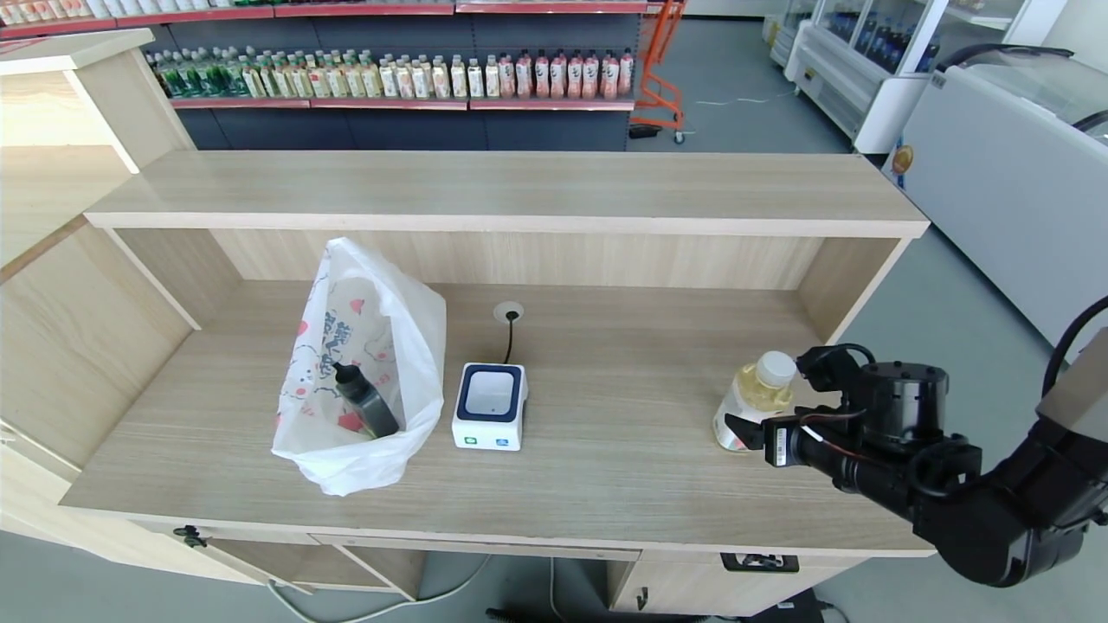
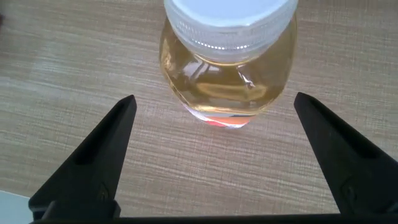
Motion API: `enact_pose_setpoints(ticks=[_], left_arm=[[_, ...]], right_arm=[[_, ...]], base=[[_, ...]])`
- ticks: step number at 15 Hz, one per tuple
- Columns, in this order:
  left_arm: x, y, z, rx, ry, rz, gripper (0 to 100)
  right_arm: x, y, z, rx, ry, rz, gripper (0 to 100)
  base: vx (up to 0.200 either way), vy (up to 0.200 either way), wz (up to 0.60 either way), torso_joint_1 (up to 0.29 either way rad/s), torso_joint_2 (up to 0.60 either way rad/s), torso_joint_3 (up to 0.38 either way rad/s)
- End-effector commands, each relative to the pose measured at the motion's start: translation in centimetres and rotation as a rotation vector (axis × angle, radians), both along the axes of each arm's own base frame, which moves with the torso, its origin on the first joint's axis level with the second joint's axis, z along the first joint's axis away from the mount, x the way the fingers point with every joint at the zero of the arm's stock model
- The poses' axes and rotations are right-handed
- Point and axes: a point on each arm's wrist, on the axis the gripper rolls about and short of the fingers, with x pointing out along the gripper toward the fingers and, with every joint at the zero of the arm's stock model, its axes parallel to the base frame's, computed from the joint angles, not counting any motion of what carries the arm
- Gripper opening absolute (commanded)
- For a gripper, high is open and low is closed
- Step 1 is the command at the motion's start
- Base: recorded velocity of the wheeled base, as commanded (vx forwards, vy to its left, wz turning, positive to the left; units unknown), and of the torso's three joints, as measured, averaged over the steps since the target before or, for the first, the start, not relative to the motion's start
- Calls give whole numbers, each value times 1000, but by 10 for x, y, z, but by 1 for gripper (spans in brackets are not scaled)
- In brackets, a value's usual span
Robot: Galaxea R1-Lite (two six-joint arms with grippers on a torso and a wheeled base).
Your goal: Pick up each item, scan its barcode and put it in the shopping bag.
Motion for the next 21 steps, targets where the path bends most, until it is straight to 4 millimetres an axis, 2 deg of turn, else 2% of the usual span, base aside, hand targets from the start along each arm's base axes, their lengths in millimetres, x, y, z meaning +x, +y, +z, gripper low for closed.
enact_pose_setpoints(ticks=[1, 8, 16, 17, 21], left_arm=[[0, 0, 0, -1, 0, 1, 100], [0, 0, 0, -1, 0, 1, 100], [0, 0, 0, -1, 0, 1, 100], [0, 0, 0, -1, 0, 1, 100], [0, 0, 0, -1, 0, 1, 100]], right_arm=[[7, 4, -7, -1, 1, 8, 100], [25, 11, -14, 4, -48, 15, 100], [34, 17, -21, 0, -95, 45, 100], [36, 18, -23, 1, -99, 45, 0], [38, 18, -23, -16, -109, 51, 0]], base=[[0, 0, 0, 0, 0, 0], [0, 0, 0, 0, 0, 0], [0, 0, 0, 0, 0, 0], [0, 0, 0, 0, 0, 0], [0, 0, 0, 0, 0, 0]])
